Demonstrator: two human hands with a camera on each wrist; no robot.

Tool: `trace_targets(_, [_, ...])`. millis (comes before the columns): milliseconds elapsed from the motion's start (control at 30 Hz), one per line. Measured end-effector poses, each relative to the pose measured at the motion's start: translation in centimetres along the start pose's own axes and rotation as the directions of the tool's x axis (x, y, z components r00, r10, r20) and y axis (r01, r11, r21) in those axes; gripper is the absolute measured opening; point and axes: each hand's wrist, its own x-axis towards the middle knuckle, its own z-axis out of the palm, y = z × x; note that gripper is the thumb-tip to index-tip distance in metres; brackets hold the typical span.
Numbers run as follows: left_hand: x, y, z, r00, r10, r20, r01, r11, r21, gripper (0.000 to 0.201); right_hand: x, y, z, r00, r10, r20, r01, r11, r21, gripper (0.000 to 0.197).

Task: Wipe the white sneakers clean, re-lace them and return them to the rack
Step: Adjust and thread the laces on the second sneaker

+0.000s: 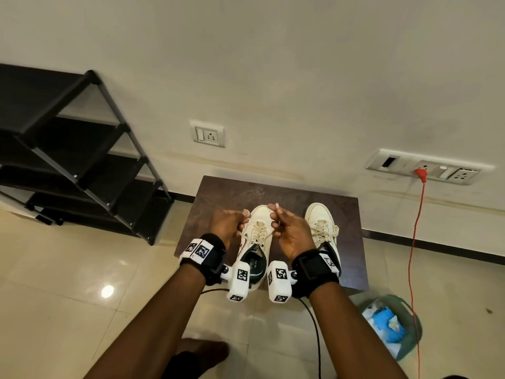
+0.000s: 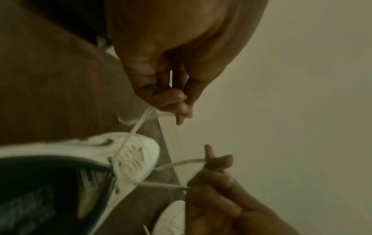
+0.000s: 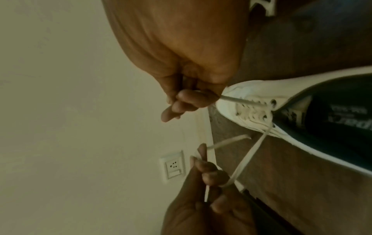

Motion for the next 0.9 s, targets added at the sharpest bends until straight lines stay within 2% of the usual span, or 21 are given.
trace_targets(33, [0.1, -0.1, -0.1, 0.997, 0.071, 0.017, -0.073, 0.981, 0.178, 0.013, -0.3, -0.3, 0.2, 1.000, -0.022, -0.004, 0.021, 0.989, -0.147, 0.024])
trace_targets(67, [0.3, -0.3, -0.3, 0.990, 0.127, 0.061, -0.141, 0.920, 0.365, 0.015, -0.4, -0.3, 0.0, 0.999, -0.049, -0.011, 0.043, 0.944, -0.326, 0.022])
trace_targets(100, [0.3, -0.4, -0.4, 0.983, 0.142, 0.115, -0.182, 0.833, 0.523, 0.015, -0.5, -0.3, 0.0, 0.996, -0.092, 0.003, 0.080, 0.852, -0.517, 0.020])
trace_targets(133, [0.3, -0.6, -0.4, 0.980, 0.124, 0.155, -0.195, 0.752, 0.630, 0.013, -0.4, -0.2, -0.2, 0.991, -0.124, 0.043, 0.119, 0.708, -0.696, 0.018])
trace_targets(167, [-0.1, -0.6, -0.4, 0.979, 0.109, 0.174, -0.202, 0.670, 0.715, 0.014, -0.2, 0.1, -0.5, 0.985, -0.136, 0.108, 0.163, 0.513, -0.843, 0.017])
trace_targets(200, [-0.4, -0.7, -0.4, 0.977, 0.097, 0.190, -0.210, 0.596, 0.775, 0.019, -0.1, 0.6, -0.8, 0.981, -0.111, 0.160, 0.186, 0.297, -0.937, 0.019])
trace_targets(233, [-1.1, -0.6, -0.4, 0.971, 0.103, 0.217, -0.238, 0.522, 0.819, 0.023, -0.1, 1.2, -1.1, 0.983, -0.078, 0.167, 0.176, 0.123, -0.977, 0.021])
trace_targets(267, [-1.5, -0.7, -0.4, 0.967, 0.112, 0.229, -0.255, 0.464, 0.848, 0.025, -0.1, 1.9, -1.5, 0.986, -0.070, 0.149, 0.151, 0.020, -0.988, 0.020])
trace_targets(333, [-2.4, -1.1, -0.6, 0.965, 0.120, 0.231, -0.260, 0.371, 0.892, 0.026, -0.4, 2.7, -2.0, 0.985, -0.110, 0.131, 0.126, -0.049, -0.991, 0.017])
trace_targets(467, [-3.3, -2.2, -1.0, 0.957, 0.174, 0.230, -0.262, 0.192, 0.946, 0.027, -1.2, 2.9, -2.2, 0.982, -0.178, 0.067, 0.068, 0.001, -0.998, 0.016])
trace_targets(533, [-3.6, -2.6, -1.0, 0.951, 0.181, 0.252, -0.275, 0.121, 0.954, 0.027, -1.2, 2.9, -2.1, 0.982, -0.184, 0.051, 0.047, -0.027, -0.999, 0.014])
trace_targets(700, [-3.7, -2.3, -0.7, 0.965, 0.148, 0.215, -0.232, 0.107, 0.967, 0.024, -2.3, 2.5, -1.3, 0.971, -0.197, 0.138, 0.088, -0.245, -0.965, 0.018])
trace_targets(767, [-3.7, -2.0, -0.7, 0.971, 0.111, 0.210, -0.225, 0.150, 0.963, 0.023, -2.4, 2.2, -1.3, 0.970, -0.191, 0.148, 0.096, -0.258, -0.961, 0.018])
trace_targets(800, [-3.4, -1.9, -0.8, 0.975, 0.063, 0.215, -0.223, 0.220, 0.950, 0.020, -2.6, 2.0, -1.2, 0.970, -0.196, 0.146, 0.098, -0.234, -0.967, 0.017])
trace_targets(867, [-2.9, -1.8, -1.0, 0.968, -0.120, 0.219, -0.122, 0.538, 0.834, 0.012, -2.8, 1.7, -1.3, 0.968, -0.213, 0.134, 0.098, -0.172, -0.980, 0.015])
trace_targets(900, [-2.6, -1.9, -1.0, 0.952, -0.214, 0.219, -0.018, 0.676, 0.737, 0.011, -3.0, 1.5, -1.3, 0.965, -0.225, 0.132, 0.098, -0.154, -0.983, 0.014])
